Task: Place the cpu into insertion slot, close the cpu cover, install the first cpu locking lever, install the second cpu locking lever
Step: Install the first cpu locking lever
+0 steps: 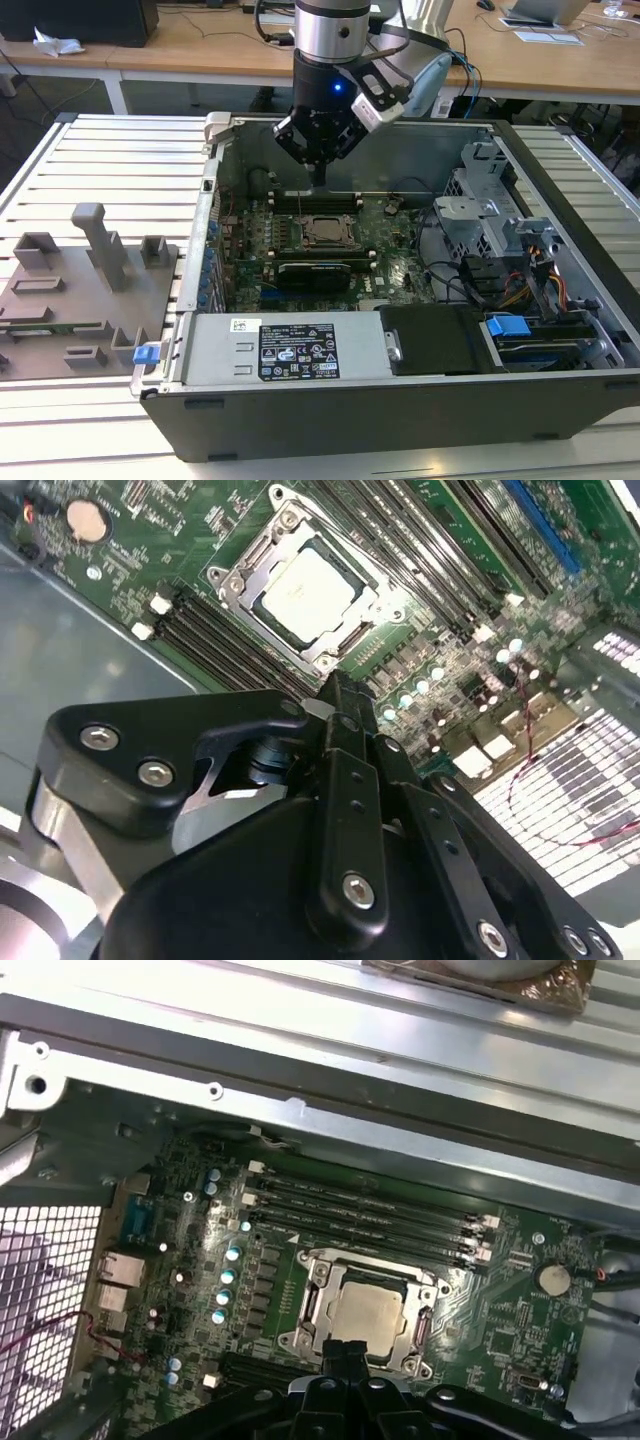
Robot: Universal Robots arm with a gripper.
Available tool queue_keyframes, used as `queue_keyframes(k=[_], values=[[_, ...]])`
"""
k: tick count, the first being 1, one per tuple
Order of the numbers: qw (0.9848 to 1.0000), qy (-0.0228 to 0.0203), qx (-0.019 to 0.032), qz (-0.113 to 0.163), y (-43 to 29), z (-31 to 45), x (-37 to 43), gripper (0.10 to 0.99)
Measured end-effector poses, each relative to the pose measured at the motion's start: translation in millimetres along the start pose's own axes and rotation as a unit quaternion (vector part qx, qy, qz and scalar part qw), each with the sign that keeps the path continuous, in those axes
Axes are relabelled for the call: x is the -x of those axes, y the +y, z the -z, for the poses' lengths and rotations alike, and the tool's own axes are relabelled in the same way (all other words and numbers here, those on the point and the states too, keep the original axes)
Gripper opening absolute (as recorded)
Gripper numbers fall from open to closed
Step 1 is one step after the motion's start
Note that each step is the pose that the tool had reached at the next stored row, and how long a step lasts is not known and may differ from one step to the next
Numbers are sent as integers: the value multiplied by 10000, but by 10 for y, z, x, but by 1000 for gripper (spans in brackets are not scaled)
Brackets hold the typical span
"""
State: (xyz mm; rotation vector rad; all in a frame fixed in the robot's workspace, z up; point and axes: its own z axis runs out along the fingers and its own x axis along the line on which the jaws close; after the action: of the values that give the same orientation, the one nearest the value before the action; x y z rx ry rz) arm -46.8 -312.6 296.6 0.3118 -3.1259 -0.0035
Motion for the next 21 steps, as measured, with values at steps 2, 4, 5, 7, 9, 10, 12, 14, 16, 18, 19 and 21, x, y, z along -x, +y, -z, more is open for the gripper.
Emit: queue_keyframes(k=[2,4,5,7,9,10,12,14,16,18,19,21], values=[[9997,0,0,-258,0,-1,0,106],[9985,-1,0,-553,0,-2,0,106],[9980,-2,0,-630,0,-2,0,106],[9965,-2,0,-830,0,-3,0,106],[9965,-2,0,-837,0,-3,0,106],[9965,-2,0,-837,0,-3,0,106],[9965,-3,1,-837,2,-5,-10,106],[9965,-2,0,-837,10,-4,-48,106],[9965,-3,0,-838,33,-5,-162,106],[9965,-4,0,-840,45,-6,-222,106],[9965,-4,0,-841,53,-6,-261,106],[9964,-4,0,-843,64,-7,-311,106]])
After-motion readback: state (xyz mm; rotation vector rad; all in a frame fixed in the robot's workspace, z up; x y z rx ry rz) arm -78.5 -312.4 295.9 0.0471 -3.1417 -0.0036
